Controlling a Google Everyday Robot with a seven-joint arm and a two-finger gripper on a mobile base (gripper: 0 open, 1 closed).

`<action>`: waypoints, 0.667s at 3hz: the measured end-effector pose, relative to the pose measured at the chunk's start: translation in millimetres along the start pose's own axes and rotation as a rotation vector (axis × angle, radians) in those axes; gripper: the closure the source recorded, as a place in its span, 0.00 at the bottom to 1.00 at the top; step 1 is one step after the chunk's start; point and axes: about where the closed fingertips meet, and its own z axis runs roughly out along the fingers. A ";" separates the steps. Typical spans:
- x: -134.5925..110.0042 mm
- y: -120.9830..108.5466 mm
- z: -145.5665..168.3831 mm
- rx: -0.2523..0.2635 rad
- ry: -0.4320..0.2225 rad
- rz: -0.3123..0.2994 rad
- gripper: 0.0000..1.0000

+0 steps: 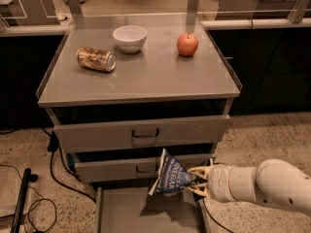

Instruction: Pick blue chip bag from bottom drawer and place on counter

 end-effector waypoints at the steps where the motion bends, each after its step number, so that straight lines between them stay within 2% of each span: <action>1: -46.0 -10.6 -51.5 0.049 -0.020 -0.083 1.00; 2: -83.3 -40.3 -101.9 0.093 -0.047 -0.132 1.00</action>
Offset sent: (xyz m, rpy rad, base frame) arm -0.0103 -0.0123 0.2358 0.0323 -0.2596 0.0720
